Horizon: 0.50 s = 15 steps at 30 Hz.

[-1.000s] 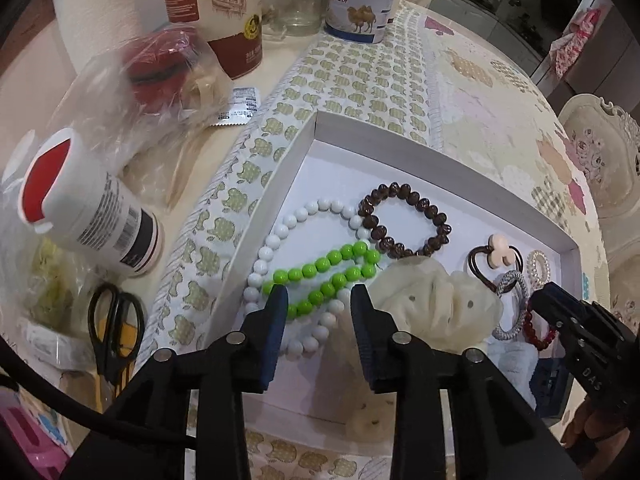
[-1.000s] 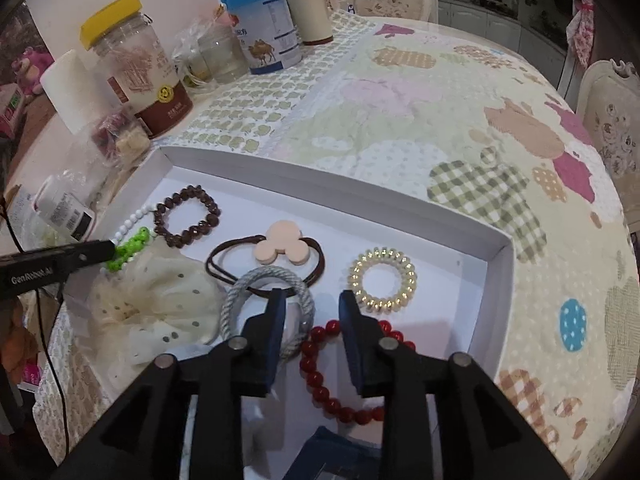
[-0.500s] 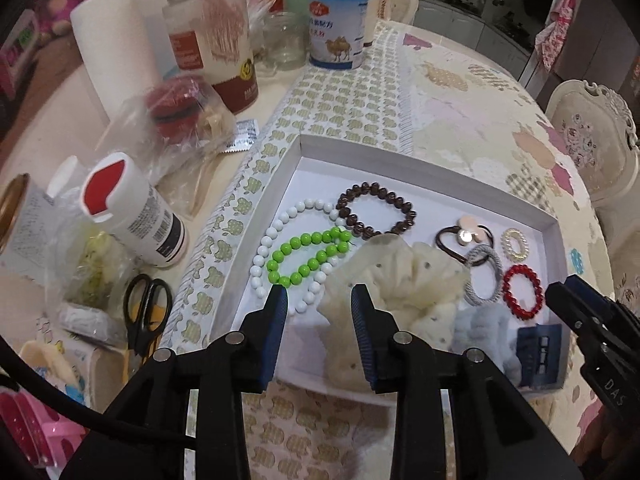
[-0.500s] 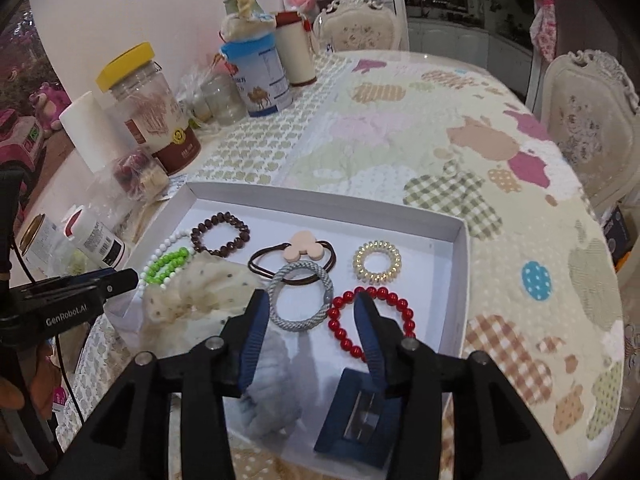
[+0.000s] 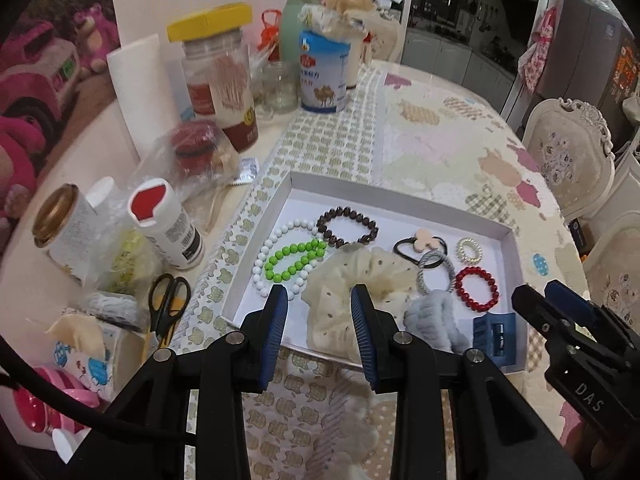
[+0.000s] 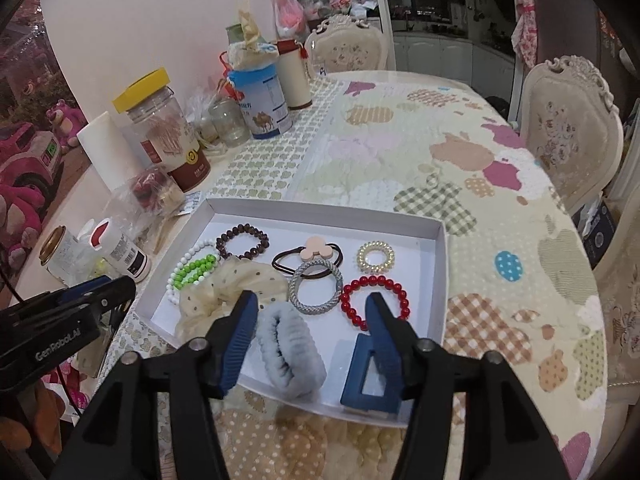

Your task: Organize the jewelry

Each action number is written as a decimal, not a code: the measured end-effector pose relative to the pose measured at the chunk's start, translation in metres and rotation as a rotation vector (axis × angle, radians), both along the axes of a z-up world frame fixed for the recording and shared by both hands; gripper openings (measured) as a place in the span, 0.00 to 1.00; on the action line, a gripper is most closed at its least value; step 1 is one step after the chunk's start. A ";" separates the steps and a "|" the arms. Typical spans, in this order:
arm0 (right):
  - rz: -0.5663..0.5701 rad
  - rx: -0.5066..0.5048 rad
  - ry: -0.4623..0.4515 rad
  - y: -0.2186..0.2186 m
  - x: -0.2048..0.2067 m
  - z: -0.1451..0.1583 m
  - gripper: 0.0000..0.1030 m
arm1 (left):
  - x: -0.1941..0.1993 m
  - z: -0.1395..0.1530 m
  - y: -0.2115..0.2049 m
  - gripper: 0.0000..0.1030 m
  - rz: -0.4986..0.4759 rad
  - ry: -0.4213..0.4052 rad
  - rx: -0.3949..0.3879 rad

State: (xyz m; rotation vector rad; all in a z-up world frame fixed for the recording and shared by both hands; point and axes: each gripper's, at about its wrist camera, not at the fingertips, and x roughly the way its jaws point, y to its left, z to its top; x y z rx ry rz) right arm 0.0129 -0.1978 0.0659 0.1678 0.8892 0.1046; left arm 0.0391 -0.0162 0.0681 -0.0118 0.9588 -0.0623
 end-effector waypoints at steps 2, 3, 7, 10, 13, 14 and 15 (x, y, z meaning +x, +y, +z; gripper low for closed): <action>-0.003 -0.002 -0.011 0.001 -0.005 0.005 0.59 | -0.006 0.006 -0.002 0.31 -0.006 -0.015 0.008; -0.004 -0.003 -0.012 0.001 -0.007 0.007 0.60 | -0.008 0.008 -0.003 0.31 -0.006 -0.021 0.011; -0.004 -0.010 -0.019 0.001 -0.016 0.012 0.60 | -0.017 0.016 -0.005 0.31 -0.010 -0.039 0.017; -0.007 -0.014 -0.024 0.003 -0.021 0.015 0.60 | -0.023 0.019 -0.005 0.31 -0.008 -0.046 0.021; -0.007 -0.014 -0.029 0.004 -0.025 0.018 0.60 | -0.029 0.021 -0.004 0.31 -0.004 -0.055 0.028; -0.007 -0.017 -0.032 0.005 -0.027 0.019 0.61 | -0.030 0.022 -0.004 0.31 -0.002 -0.057 0.031; -0.006 -0.019 -0.033 0.007 -0.028 0.020 0.61 | -0.032 0.023 -0.003 0.31 0.000 -0.058 0.035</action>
